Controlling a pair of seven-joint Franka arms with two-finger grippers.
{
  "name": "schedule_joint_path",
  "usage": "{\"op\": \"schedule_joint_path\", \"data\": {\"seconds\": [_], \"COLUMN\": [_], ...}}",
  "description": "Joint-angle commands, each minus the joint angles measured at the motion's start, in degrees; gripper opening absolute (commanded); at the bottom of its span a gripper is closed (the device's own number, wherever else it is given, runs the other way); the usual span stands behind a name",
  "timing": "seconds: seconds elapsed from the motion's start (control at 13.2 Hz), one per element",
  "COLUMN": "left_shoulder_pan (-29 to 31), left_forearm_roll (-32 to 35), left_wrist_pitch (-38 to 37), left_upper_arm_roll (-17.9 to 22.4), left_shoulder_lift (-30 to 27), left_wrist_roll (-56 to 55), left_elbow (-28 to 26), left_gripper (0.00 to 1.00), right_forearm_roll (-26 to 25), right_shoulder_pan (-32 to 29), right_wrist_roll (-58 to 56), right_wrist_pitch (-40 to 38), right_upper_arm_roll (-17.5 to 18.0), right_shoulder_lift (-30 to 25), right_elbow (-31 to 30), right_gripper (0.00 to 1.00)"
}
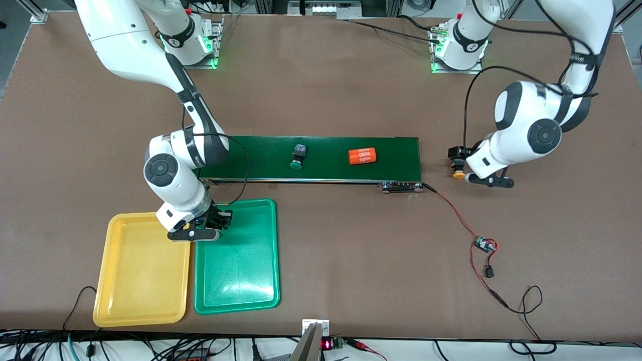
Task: Sort buttons by color to trays
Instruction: 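Place the green button in the green tray while the left gripper grasps a yellow button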
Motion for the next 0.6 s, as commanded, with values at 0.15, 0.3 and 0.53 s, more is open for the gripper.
{"op": "schedule_joint_path", "data": {"seconds": [0.15,0.3,0.53], "left_shoulder_pan": [-1.4,-1.4,-1.48], "left_forearm_roll": [0.26,0.35,5.68], "left_wrist_pitch": [11.31,12.39,12.48], "left_upper_arm_roll": [1.61,2.05,2.05], "left_shoulder_lift": [2.6,3.31,4.71], "left_wrist_roll": [-0.31,-0.04,0.04], "left_elbow": [-6.36,-6.99,-7.34], "left_gripper": [1.0,1.0,0.98], "right_forearm_roll": [-1.29,-1.2,-1.2], "right_shoulder_pan": [-0.38,-0.38,-0.47], "right_wrist_roll": [-0.28,-0.1,-0.36], "right_wrist_pitch": [3.23,3.14,1.75], "right_upper_arm_roll": [0.26,0.26,0.26], "right_shoulder_lift": [2.69,2.69,-0.1], "right_elbow": [1.2,1.12,-1.68], "right_gripper": [0.73,0.9,1.0]}}
